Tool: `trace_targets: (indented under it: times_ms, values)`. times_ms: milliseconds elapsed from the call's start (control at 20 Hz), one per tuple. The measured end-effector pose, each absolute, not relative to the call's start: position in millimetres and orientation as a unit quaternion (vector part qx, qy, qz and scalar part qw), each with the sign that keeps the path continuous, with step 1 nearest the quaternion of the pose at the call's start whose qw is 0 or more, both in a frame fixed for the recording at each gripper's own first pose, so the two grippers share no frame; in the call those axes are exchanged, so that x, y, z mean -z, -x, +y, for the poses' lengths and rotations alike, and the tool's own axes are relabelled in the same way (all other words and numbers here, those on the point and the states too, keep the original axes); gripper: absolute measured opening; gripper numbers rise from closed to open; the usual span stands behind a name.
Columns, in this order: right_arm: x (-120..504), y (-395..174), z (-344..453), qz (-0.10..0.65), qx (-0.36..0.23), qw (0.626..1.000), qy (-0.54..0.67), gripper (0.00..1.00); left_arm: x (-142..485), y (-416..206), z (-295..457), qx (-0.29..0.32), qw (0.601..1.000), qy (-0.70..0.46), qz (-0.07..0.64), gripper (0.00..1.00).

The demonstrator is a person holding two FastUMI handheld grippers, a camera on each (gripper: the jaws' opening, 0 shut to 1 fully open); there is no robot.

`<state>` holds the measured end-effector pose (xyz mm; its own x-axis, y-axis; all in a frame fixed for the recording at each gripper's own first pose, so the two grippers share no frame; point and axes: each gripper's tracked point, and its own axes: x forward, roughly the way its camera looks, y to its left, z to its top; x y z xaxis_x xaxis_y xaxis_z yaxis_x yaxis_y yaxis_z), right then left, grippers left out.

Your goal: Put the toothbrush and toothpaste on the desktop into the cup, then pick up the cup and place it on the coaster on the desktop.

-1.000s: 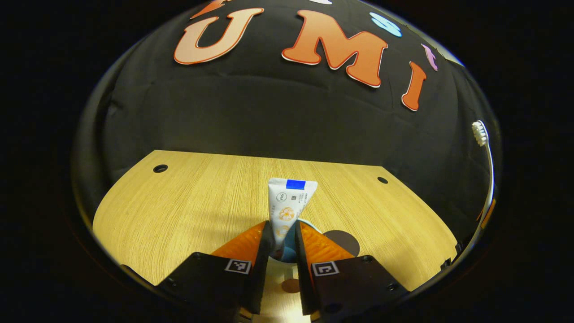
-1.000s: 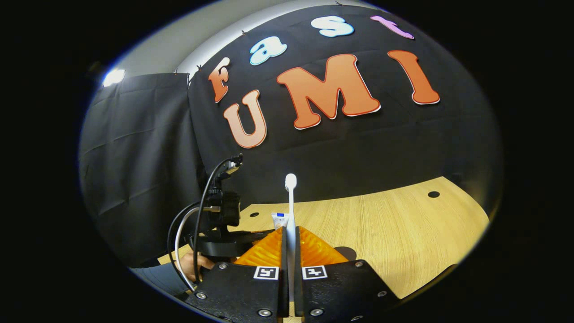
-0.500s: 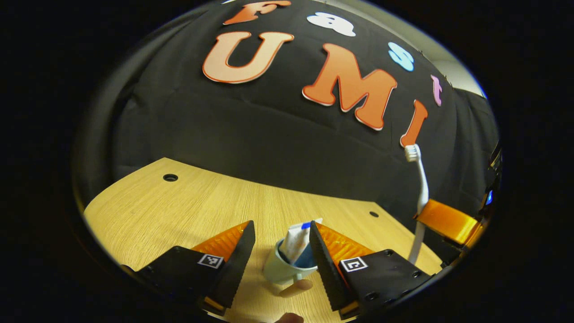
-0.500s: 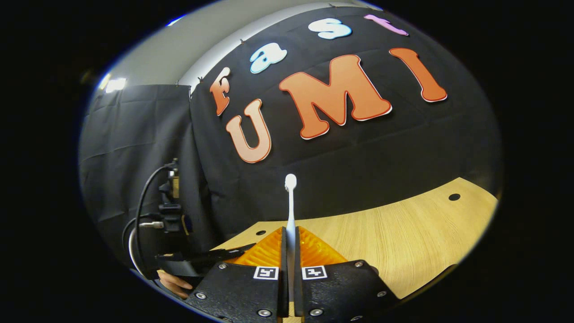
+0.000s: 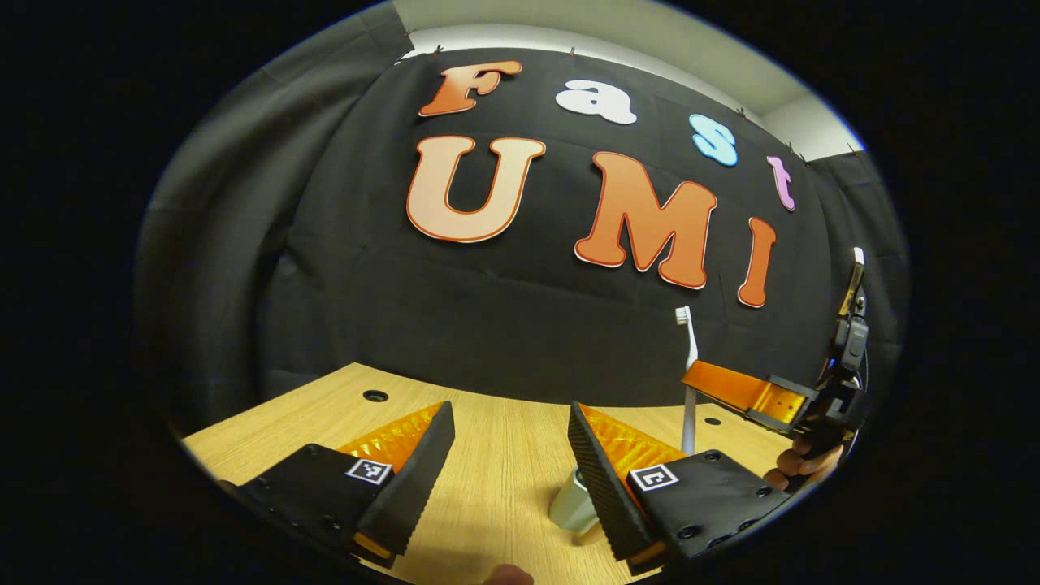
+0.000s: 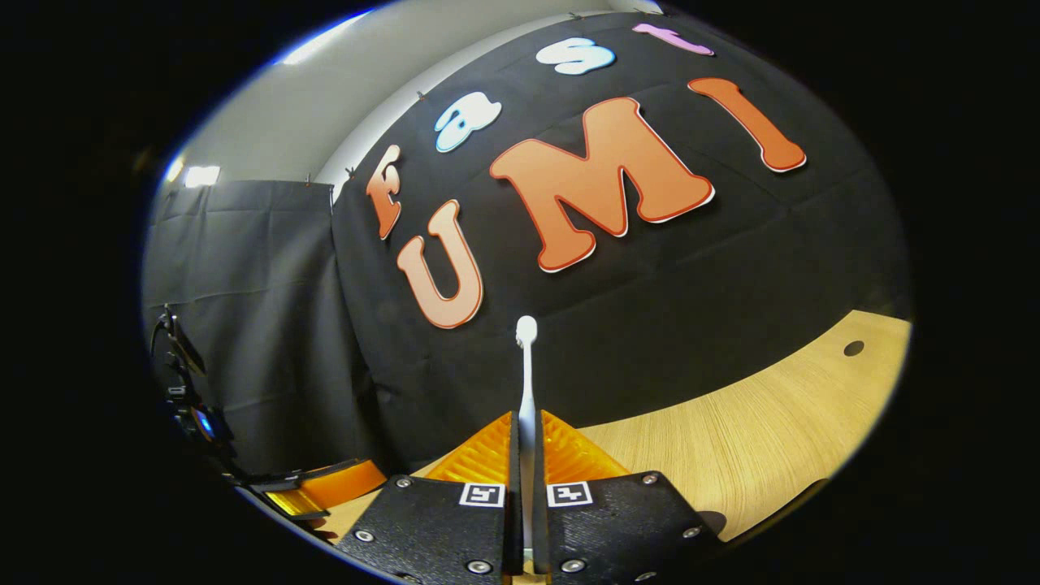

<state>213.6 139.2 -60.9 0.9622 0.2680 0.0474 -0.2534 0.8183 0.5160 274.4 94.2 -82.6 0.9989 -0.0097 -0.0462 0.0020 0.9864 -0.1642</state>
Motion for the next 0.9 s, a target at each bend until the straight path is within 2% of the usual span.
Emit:
trace_targets:
  times_ms: [450, 900]
  values:
    - [106, -240, 157, 0.030, -0.117, 0.964, -0.236, 0.05, 79, -240, 103, -0.030, 0.999, 0.020, -0.011, 0.90]
    - [130, -230, 169, 0.058, -0.123, 0.969, -0.207, 0.12, 105, -235, 101, -0.041, 0.999, 0.022, 0.021, 0.90]
